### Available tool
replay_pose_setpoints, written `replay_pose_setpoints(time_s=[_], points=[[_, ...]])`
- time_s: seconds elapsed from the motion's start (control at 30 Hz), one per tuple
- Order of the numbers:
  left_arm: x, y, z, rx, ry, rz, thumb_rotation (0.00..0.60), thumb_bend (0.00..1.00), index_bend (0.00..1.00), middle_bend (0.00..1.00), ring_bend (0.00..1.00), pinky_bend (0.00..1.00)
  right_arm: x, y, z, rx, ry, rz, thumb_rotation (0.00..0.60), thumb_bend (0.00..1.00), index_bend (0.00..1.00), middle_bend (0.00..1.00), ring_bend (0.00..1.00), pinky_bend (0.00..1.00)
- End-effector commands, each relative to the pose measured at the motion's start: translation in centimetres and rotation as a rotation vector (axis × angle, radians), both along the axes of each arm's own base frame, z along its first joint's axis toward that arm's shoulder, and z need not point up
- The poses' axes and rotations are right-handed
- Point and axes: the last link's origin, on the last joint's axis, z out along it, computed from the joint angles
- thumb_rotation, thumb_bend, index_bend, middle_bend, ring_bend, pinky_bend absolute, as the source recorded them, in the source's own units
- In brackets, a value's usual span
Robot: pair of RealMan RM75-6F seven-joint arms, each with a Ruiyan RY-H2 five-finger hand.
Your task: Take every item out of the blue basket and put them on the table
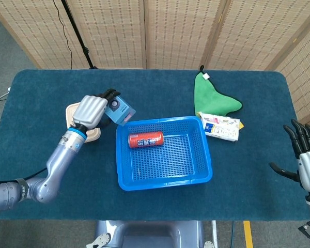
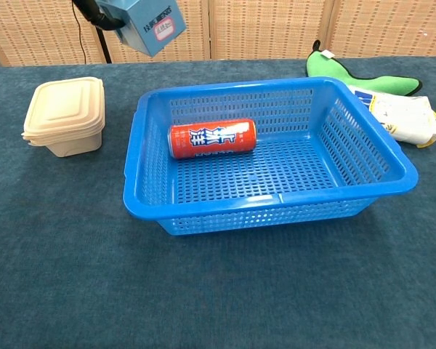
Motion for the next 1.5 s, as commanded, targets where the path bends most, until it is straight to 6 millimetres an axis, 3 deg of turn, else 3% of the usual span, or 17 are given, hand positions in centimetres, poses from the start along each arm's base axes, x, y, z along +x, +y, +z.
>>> replay_pose_setpoints(time_s=[0.03,0.17,0.23,0.3,0.33,0.43,0.57,0.83,1.03,1.17,1.5], points=[[-2.6,2.1,-1.2,-0.021,-0.047,0.089,0.600,0.45,0.36,0.34,0.32,0.39,0.1,-0.1,-0.3,0.010,0.003,-0.001,0.600,0.00,0.00,0.00,0.00,0.00],[-3.2,3.4,-2.0,-0.008,-0.047,0.121,0.600,0.45,0.33,0.29,0.26,0.38,-0.1,-0.4,-0.5,0.016,0.012,-0.013,0.600,0.00,0.00,0.00,0.00,0.00],[-3.3,3.6,-2.5,-0.038,-0.067,0.142,0.600,0.39,0.14,0.10,0.08,0.24,-0.3,-0.5,-0.4,0.017,0.011,-0.019,0.600,0.00,0.00,0.00,0.00,0.00],[-2.9,3.6,-2.8,-0.072,-0.114,0.152,0.600,0.29,0.01,0.00,0.00,0.08,-0.4,-0.6,-0.3,0.013,0.010,-0.023,0.600,0.00,0.00,0.00,0.00,0.00],[-2.7,3.6,-2.8,-0.084,-0.129,0.151,0.600,0.22,0.00,0.00,0.00,0.03,-0.4,-0.6,-0.3,0.012,0.009,-0.024,0.600,0.00,0.00,0.00,0.00,0.00],[-1.8,3.2,-2.5,-0.107,-0.170,0.119,0.600,0.13,0.00,0.00,0.00,0.00,-0.5,-0.6,-0.1,0.009,0.005,-0.025,0.600,0.00,0.00,0.00,0.00,0.00],[0.0,2.0,-1.9,-0.125,-0.216,0.044,0.600,0.12,0.00,0.00,0.00,0.00,-0.5,-0.5,0.0,0.006,0.001,-0.023,0.600,0.00,0.00,0.00,0.00,0.00],[3.7,-2.3,-0.5,-0.165,-0.220,-0.141,0.600,0.12,0.00,0.00,0.00,0.00,-0.3,-0.2,0.2,0.001,-0.012,-0.013,0.600,0.00,0.00,0.00,0.00,0.00],[4.2,-5.9,-3.5,-0.326,-0.150,-0.152,0.600,0.12,0.00,0.00,0.00,0.00,-0.4,-0.1,0.4,-0.001,-0.018,-0.014,0.600,0.00,0.00,0.00,0.00,0.00],[3.8,-7.1,-5.9,-0.387,-0.112,-0.139,0.600,0.12,0.00,0.00,0.00,0.00,-0.5,-0.2,0.5,-0.001,-0.021,-0.015,0.600,0.00,0.00,0.00,0.00,0.00],[2.9,-6.8,-11.8,-0.427,-0.048,-0.053,0.600,0.12,0.00,0.00,0.00,0.00,-0.5,-0.3,0.4,0.001,-0.021,-0.014,0.600,0.00,0.00,0.00,0.00,0.00]])
